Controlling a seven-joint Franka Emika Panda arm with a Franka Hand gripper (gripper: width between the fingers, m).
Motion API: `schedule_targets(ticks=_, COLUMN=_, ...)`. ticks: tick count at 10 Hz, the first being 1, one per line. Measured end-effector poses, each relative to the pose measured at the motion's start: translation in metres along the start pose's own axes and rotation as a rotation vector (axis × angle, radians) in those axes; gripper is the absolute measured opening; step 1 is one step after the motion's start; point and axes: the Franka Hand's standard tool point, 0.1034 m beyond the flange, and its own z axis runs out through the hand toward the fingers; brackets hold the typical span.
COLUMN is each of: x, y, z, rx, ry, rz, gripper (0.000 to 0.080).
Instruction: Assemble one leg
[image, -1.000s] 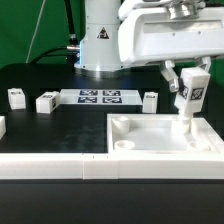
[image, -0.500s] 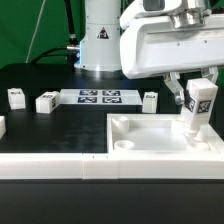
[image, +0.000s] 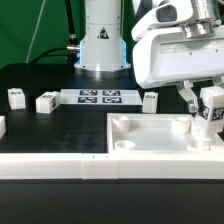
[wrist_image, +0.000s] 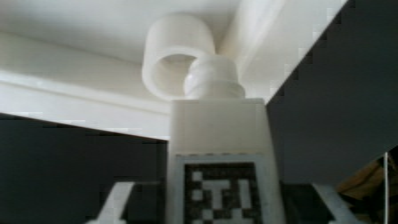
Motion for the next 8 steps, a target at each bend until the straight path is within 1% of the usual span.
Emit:
schedule_targets(ticks=2, x=0.0015, y=-0.0013, z=0.0014, rx=-0.003, ry=0.021, rz=-0.004, gripper=0.0291)
schedule_targets(ticks=4, x=0.0018, y=0.0052, z=0.001, rx=-0.011, ry=0.032, rz=-0.01, gripper=0.0291)
schedule_targets(ticks=8, x=0.0024, y=0.0079, z=0.0021, rx=-0.019, ry=0.055, rz=-0.009, gripper=0.0291)
